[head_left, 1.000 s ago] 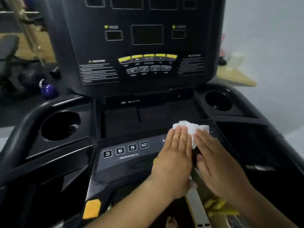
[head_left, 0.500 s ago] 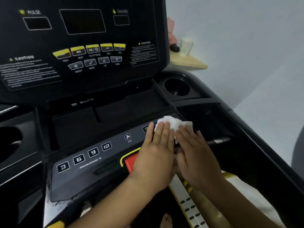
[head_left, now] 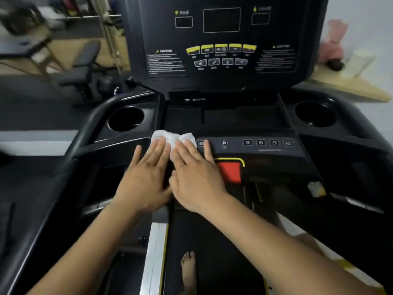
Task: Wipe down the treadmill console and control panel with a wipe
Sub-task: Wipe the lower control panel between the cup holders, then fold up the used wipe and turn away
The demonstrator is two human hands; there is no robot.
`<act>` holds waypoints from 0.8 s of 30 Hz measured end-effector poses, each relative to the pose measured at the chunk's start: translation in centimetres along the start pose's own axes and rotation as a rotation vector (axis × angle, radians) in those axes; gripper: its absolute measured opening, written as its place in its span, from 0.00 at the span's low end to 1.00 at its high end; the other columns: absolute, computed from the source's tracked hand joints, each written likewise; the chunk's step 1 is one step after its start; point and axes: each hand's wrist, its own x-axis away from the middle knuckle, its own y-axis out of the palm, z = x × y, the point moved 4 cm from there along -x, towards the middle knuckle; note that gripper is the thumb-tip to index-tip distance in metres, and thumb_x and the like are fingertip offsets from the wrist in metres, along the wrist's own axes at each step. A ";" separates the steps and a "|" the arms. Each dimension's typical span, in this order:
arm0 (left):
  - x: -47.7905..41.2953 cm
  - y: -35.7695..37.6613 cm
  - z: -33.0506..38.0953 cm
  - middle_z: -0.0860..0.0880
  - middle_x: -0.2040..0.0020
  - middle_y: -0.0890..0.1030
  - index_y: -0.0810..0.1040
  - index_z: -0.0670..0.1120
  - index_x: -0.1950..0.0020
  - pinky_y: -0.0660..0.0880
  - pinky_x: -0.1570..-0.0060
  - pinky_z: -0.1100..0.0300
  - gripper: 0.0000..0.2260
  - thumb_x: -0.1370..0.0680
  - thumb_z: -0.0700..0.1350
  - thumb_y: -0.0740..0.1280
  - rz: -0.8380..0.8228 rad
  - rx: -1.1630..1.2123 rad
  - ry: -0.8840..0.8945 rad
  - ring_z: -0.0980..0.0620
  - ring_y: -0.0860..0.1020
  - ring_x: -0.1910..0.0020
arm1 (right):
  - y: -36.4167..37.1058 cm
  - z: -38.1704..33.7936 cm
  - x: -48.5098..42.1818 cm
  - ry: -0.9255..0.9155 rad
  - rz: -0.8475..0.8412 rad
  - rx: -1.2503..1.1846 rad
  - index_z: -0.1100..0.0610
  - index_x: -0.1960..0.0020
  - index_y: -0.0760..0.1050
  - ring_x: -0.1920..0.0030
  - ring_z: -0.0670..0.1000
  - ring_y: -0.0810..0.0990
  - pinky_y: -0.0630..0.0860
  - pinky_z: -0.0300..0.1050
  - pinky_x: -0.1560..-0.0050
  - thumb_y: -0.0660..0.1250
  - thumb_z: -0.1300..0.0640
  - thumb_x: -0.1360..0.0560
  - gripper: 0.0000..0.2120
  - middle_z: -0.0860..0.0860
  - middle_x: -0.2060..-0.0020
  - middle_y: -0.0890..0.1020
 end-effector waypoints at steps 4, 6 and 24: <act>1.8 0.5 -0.8 0.43 0.21 0.57 0.60 0.41 0.22 0.49 0.24 0.52 0.35 0.26 0.54 0.60 0.066 0.059 -0.083 0.54 0.48 0.23 | 1.1 -1.5 0.3 -0.084 0.024 0.067 0.59 0.21 0.49 0.21 0.53 0.45 0.38 0.65 0.26 0.51 0.47 0.20 0.32 0.54 0.20 0.52; 2.4 0.9 -1.0 0.41 0.24 0.65 0.67 0.41 0.25 0.60 0.27 0.52 0.30 0.25 0.47 0.70 0.146 0.081 -0.124 0.50 0.58 0.23 | 1.0 -1.3 0.9 -0.132 0.046 0.081 0.57 0.21 0.51 0.21 0.52 0.47 0.38 0.67 0.26 0.54 0.49 0.20 0.30 0.53 0.21 0.54; 3.0 -4.3 5.7 0.49 0.64 0.81 0.82 0.44 0.55 0.75 0.65 0.55 0.06 0.24 0.43 0.66 0.461 0.241 0.093 0.48 0.79 0.64 | -5.5 4.2 7.4 0.002 0.489 -0.417 0.54 0.48 0.81 0.52 0.53 0.77 0.74 0.50 0.49 0.67 0.67 0.28 0.12 0.50 0.55 0.82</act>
